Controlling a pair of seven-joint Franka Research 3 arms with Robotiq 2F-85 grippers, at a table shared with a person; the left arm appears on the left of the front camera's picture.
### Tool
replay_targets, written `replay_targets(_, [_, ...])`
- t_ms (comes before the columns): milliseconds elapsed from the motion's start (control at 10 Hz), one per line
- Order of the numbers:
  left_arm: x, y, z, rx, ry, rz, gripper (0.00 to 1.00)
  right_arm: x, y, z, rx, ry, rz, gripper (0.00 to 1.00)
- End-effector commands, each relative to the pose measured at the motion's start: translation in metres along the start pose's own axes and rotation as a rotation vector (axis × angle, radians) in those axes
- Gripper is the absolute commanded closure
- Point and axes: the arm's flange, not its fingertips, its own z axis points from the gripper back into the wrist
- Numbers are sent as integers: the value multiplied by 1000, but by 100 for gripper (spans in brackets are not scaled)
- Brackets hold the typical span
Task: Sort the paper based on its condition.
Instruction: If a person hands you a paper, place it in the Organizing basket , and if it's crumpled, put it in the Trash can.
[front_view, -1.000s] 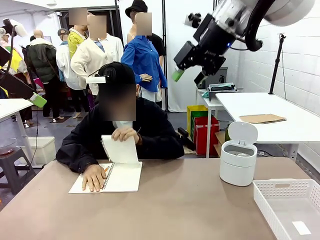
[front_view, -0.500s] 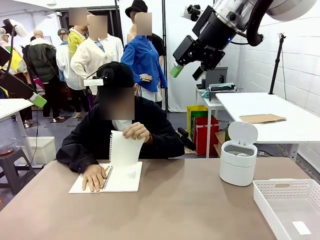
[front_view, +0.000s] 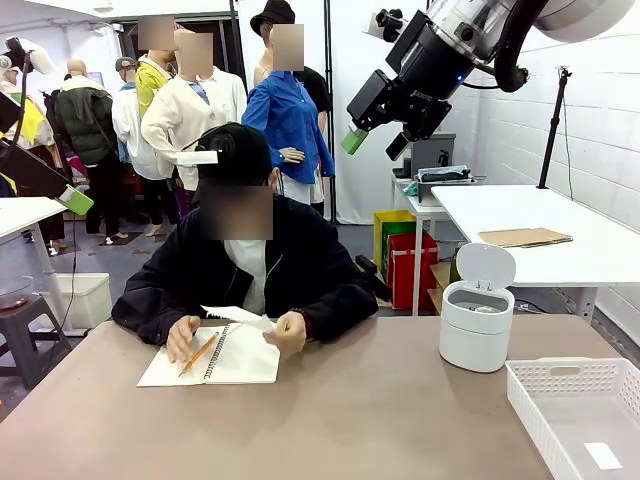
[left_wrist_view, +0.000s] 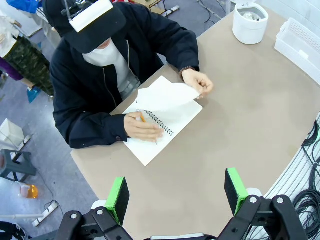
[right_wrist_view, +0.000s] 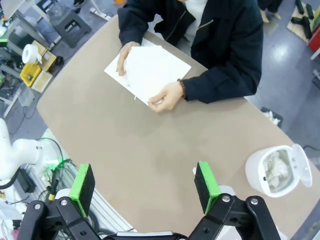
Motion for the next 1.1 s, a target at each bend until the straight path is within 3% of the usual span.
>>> replay_targets(0, [0, 0, 0, 3, 3, 0, 0, -1, 1, 1, 11, 2, -11, 0])
replay_targets(1000, [0, 0, 0, 3, 3, 0, 0, -1, 1, 1, 11, 2, -11, 0])
